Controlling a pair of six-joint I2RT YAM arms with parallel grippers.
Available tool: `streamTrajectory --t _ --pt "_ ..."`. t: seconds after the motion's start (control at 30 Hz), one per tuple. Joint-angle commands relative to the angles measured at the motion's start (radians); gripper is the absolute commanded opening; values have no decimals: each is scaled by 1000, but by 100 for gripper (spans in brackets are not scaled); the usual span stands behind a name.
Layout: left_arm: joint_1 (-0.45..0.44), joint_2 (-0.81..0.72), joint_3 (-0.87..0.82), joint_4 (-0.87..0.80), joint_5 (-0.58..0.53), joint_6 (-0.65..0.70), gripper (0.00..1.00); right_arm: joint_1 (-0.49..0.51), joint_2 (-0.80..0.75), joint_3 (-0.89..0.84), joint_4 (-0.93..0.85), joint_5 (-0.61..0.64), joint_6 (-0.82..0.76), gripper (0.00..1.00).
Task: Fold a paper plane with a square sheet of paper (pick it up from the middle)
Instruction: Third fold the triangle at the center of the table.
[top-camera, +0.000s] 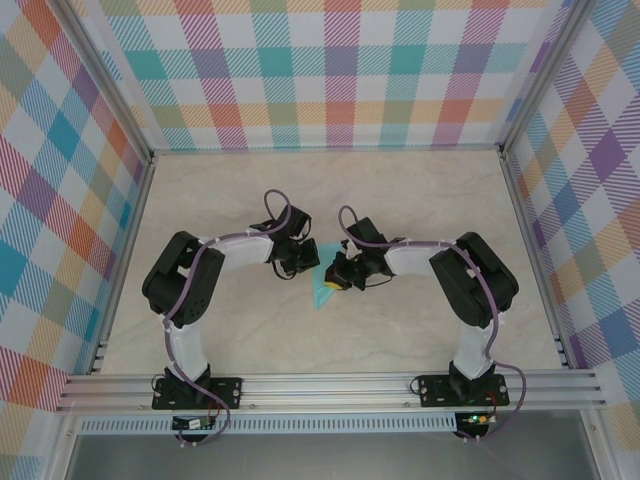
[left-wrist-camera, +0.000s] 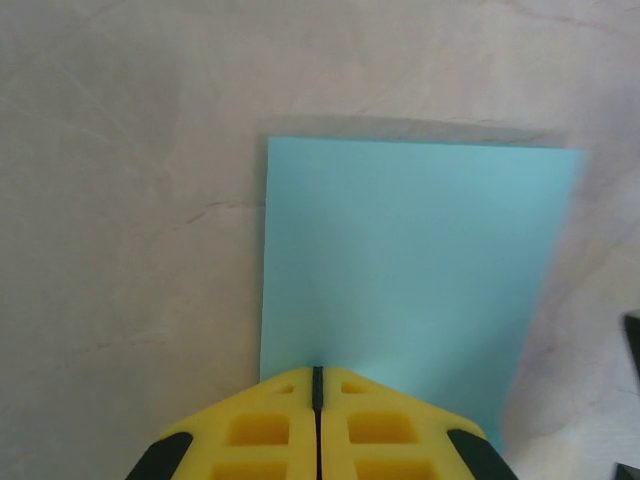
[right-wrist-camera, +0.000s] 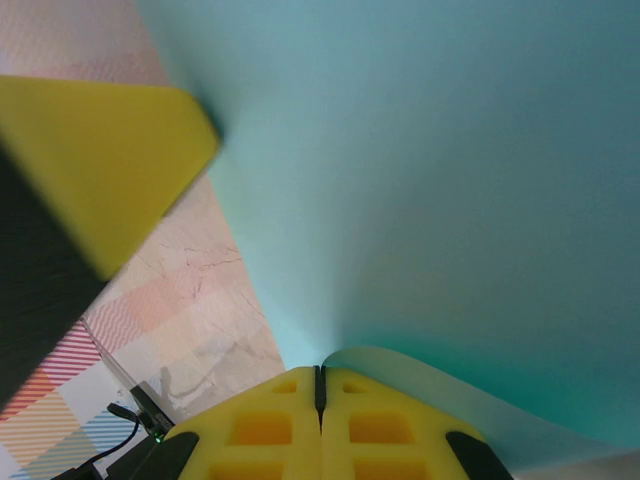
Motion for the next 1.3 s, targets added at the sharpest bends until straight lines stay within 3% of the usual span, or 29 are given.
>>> streamTrajectory --t 0.0,1.27 --pt "-4 24 11 -23 -11 12 5 10 18 37 30 -28 -32 4" --pt "-6 42 -15 -23 2 9 4 11 74 75 -2 -21 -63 4"
